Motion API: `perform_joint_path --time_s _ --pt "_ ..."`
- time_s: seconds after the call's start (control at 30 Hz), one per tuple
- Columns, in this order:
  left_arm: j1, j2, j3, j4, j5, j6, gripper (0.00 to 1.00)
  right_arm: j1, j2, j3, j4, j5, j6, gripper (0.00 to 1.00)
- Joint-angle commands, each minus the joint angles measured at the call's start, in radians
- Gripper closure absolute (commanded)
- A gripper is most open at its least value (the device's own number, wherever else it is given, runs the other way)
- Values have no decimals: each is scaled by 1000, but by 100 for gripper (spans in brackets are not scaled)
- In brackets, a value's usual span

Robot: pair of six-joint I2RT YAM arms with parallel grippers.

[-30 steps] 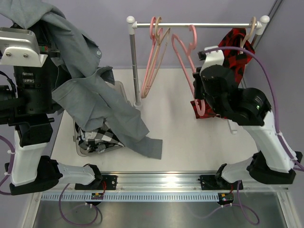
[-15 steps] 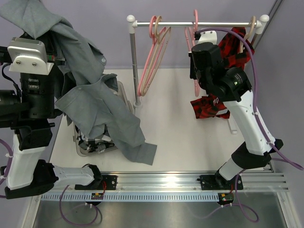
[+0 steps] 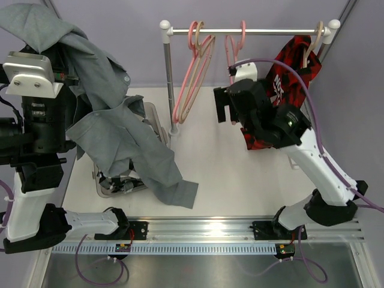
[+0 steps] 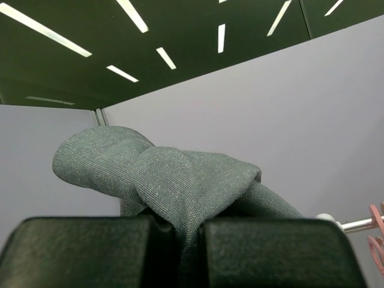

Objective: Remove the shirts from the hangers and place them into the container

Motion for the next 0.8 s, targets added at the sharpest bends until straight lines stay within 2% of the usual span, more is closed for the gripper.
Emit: perform_joint_path --time_s 0.0,0.07,0.13,0.17,0.2,0.27,0.3,0.4,0.57,0.77 --pt "3 -15 -37 69 -28 28 100 212 -129 -70 28 44 -5 1" --pt "5 -22 -65 67 -44 26 100 283 -185 -139 56 -69 29 1" --pt "6 -30 -76 69 -53 31 100 363 -228 -291 115 -156 44 0" --pt "6 -31 -80 69 -57 31 100 375 -280 -358 227 -280 45 1" --pt "6 -31 -80 69 -57 29 100 380 -306 -489 287 -342 49 0" --pt "6 -33 -73 61 -61 26 100 382 -363 -598 385 -478 49 0" --pt "6 -30 -57 42 -62 22 100 383 -376 -685 466 -502 43 1" --pt "6 -28 -22 14 -62 -5 100 382 -364 -763 565 -551 23 0" --pt "6 -33 0 -23 -48 -57 100 383 -197 -738 668 -663 -1 1" --pt "6 -45 -26 -25 -56 -63 100 383 3 -634 709 -654 -57 0"
